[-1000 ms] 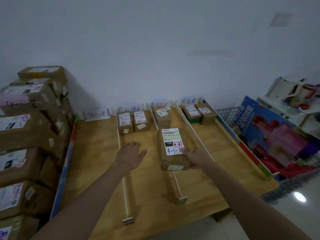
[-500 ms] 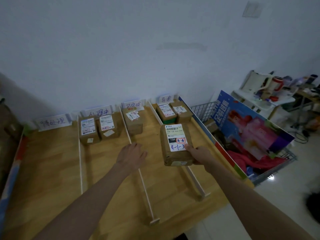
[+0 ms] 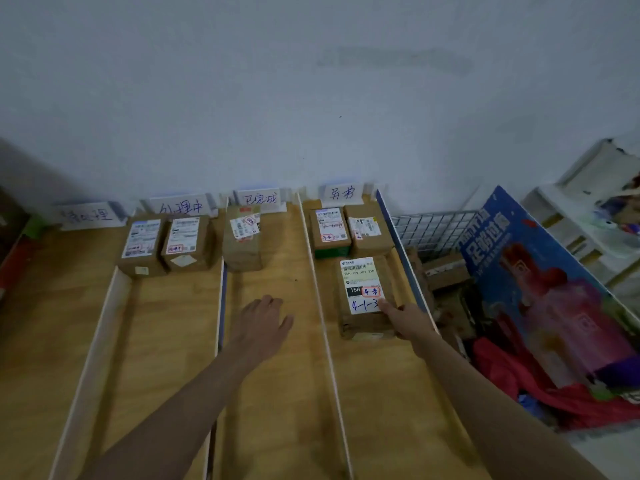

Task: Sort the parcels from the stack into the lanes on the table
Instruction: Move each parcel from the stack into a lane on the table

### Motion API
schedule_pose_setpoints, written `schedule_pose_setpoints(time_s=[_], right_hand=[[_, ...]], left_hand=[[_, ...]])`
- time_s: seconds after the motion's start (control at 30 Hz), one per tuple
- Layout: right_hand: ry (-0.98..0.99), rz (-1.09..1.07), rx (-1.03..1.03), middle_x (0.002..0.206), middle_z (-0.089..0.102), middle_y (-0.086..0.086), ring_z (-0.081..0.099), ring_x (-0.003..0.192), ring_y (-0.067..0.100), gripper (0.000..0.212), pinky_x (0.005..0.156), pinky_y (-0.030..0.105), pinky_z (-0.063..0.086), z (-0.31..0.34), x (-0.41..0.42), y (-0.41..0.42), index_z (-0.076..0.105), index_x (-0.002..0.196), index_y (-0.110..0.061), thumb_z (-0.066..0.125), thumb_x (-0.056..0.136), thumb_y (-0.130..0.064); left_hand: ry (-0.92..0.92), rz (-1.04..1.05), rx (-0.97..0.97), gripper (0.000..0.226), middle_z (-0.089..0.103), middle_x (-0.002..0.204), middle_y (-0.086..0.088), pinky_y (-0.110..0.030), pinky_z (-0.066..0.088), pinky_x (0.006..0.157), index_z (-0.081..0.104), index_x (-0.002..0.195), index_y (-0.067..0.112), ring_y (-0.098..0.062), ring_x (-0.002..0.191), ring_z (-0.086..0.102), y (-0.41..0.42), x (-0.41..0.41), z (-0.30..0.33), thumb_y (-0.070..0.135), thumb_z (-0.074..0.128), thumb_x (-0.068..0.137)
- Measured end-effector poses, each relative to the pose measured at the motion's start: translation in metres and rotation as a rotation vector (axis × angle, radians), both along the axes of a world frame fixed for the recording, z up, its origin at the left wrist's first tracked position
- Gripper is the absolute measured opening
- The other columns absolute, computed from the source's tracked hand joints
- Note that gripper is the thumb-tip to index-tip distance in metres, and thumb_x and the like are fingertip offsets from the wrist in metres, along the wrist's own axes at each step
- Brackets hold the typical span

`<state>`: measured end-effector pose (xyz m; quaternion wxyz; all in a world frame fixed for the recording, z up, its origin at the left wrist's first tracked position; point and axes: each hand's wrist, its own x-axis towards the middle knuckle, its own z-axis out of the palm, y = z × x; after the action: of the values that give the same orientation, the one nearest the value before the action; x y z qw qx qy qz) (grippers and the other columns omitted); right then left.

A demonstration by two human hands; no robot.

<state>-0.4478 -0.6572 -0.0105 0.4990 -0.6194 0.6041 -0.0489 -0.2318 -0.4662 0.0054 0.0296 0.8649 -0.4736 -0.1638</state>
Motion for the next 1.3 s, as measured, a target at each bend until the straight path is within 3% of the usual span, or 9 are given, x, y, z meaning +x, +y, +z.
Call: schedule_pose_setpoints(time_s=[0.17,0.3,0.47,0.67,0.93,1.3], right_hand=[[0.044,0.073,0.047,0.092,0.070,0.008,0.067,0.086,0.025,0.052,0.082,0.044,0.059,-0.045,0.017,-0.044,0.069,0.094,-0.009,0.062,0.086,-0.060],[0.027,0.093,0.089,0.100,0.069,0.014,0.065,0.090,0.027,0.054,0.074,0.037,0.054,-0.069,0.036,-0.059,0.069,0.101,0.001,0.062,0.091,-0.051],[0.036,0.124,0.135,0.102,0.068,0.014,0.064,0.090,0.025,0.052,0.075,0.037,0.054,-0.091,0.050,-0.067,0.068,0.104,0.003,0.064,0.091,-0.047],[0.019,0.155,0.155,0.106,0.067,0.015,0.059,0.081,0.019,0.051,0.056,0.024,0.043,-0.099,0.062,-0.074,0.067,0.106,0.004,0.064,0.092,-0.045],[-0.002,0.149,0.167,0.109,0.066,0.016,0.058,0.083,0.020,0.052,0.059,0.025,0.044,-0.104,0.073,-0.081,0.066,0.106,0.003,0.065,0.091,-0.046],[-0.015,0.113,0.185,0.110,0.065,0.014,0.061,0.092,0.023,0.047,0.078,0.036,0.052,-0.107,0.080,-0.074,0.065,0.099,-0.003,0.066,0.089,-0.048]], left_hand=[[-0.009,0.049,0.024,0.053,0.052,0.138,-0.001,-0.034,0.039,0.103,0.046,0.143,0.017,-0.021,0.124,0.050,-0.022,-0.003,-0.023,0.048,0.033,0.102],[-0.009,0.097,0.084,0.053,0.049,0.141,0.001,-0.034,0.035,0.106,0.044,0.144,0.019,-0.020,0.128,0.046,-0.036,-0.002,-0.036,0.049,0.032,0.103],[0.011,0.133,0.110,0.052,0.048,0.142,0.001,-0.034,0.036,0.106,0.043,0.145,0.019,-0.019,0.130,0.045,-0.045,0.002,-0.045,0.049,0.032,0.103],[0.013,0.174,0.126,0.053,0.049,0.140,0.001,-0.034,0.037,0.107,0.044,0.145,0.019,-0.019,0.129,0.046,-0.048,0.001,-0.056,0.050,0.033,0.102],[0.008,0.189,0.133,0.053,0.050,0.141,-0.001,-0.034,0.037,0.109,0.044,0.145,0.018,-0.020,0.129,0.046,-0.043,0.004,-0.058,0.049,0.034,0.103],[0.012,0.187,0.142,0.052,0.050,0.141,-0.001,-0.033,0.034,0.110,0.043,0.144,0.017,-0.021,0.130,0.045,-0.032,0.005,-0.055,0.047,0.034,0.103]])
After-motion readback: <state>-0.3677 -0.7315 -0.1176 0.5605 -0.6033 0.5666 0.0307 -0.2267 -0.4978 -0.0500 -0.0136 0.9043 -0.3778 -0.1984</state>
